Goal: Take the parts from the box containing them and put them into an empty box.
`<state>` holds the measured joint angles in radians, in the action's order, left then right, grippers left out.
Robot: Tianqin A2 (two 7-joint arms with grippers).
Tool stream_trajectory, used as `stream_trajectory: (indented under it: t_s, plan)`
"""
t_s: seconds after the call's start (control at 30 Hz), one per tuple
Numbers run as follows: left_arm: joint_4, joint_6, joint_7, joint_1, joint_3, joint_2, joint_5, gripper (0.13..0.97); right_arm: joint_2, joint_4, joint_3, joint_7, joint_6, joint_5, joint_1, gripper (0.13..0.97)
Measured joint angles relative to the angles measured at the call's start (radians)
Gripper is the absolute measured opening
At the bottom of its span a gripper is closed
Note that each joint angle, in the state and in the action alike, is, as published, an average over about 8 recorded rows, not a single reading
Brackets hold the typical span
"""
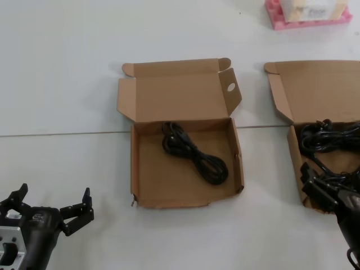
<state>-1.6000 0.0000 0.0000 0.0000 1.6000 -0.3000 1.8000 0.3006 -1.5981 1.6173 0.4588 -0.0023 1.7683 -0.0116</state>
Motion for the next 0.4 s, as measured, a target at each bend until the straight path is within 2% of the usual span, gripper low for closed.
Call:
stream_trajectory:
  t_s: [0.4]
  plan:
    - [0.000, 0.000, 0.000, 0.000, 0.000, 0.000, 0.000, 0.966, 0.000, 0.000, 0.000, 0.000, 0.000, 0.000, 0.000, 0.966]
